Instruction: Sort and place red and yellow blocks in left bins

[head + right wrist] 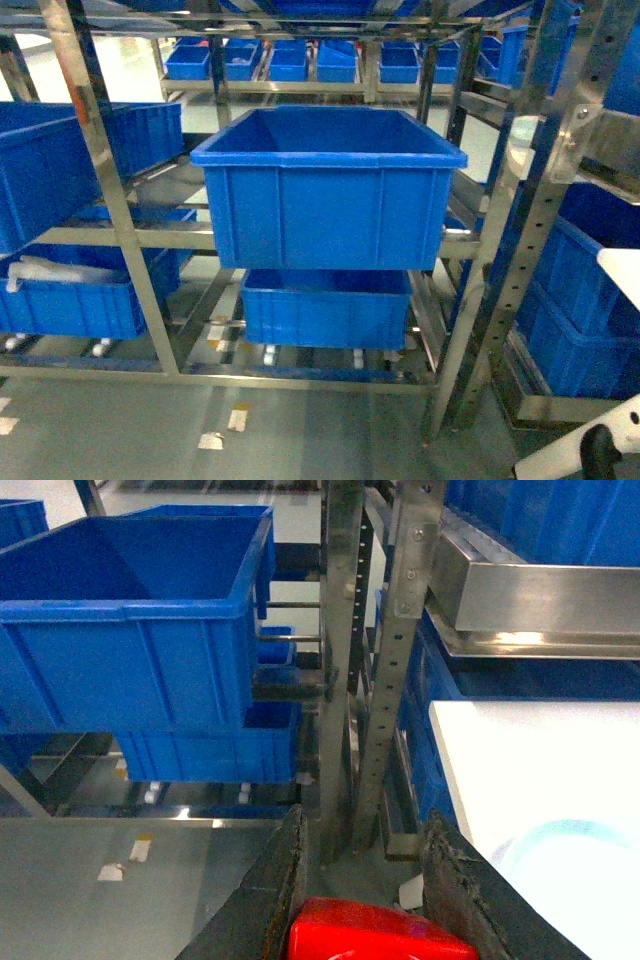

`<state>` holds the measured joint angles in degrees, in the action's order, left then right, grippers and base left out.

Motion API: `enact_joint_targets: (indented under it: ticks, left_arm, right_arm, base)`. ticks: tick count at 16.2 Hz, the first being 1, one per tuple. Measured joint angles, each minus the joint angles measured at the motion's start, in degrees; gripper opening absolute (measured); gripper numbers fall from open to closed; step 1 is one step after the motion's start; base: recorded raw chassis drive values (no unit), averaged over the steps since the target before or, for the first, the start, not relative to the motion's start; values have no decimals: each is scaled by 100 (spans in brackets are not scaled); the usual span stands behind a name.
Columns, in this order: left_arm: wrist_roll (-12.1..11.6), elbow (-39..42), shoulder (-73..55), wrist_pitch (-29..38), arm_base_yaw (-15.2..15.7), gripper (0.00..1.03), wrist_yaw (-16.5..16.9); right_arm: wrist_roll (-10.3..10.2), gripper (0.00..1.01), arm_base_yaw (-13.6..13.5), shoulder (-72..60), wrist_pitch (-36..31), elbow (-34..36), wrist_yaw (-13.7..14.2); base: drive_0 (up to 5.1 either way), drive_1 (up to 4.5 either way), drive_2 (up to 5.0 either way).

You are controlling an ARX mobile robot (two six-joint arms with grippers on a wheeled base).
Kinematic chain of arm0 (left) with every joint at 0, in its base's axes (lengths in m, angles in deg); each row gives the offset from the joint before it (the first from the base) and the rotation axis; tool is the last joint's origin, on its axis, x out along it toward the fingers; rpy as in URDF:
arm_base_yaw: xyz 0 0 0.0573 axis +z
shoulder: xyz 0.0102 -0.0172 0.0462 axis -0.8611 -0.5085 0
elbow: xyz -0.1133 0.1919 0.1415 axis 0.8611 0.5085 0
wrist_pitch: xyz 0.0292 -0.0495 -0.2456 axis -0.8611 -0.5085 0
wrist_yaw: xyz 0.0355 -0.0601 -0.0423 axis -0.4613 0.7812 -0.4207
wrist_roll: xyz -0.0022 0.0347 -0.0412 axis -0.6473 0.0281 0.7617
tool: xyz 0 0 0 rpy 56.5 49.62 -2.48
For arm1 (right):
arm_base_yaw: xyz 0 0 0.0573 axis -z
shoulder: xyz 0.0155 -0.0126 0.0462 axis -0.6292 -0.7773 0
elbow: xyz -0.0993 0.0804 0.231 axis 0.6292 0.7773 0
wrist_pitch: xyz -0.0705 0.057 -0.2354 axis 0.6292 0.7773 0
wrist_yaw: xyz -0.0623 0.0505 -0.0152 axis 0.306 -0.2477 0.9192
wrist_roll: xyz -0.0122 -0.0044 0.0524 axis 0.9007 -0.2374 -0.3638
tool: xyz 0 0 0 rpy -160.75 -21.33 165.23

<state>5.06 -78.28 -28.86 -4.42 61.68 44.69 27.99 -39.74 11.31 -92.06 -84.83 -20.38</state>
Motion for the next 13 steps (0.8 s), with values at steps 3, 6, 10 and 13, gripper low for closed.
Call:
enact_joint_targets:
  ticks: [3,6,10,13]
  left_arm:
    - [0,0,0,7,0,27,0]
    - [2,0,0,4,0,27,2]
    - [2,0,0,9,0,27,2]
    - [2,0,0,2,0,27,2]
  right_arm:
    - [0,28,0,22,-9,-7,2]
    - [2,28,0,28,-7,-9,0]
    - [0,28,0,17,0,-9,2]
    - [0,28,2,20,0,-9,2]
  base:
    - [-463,399,30]
    - [-459,401,38]
    - [-466,390,55]
    - [-478,374,67]
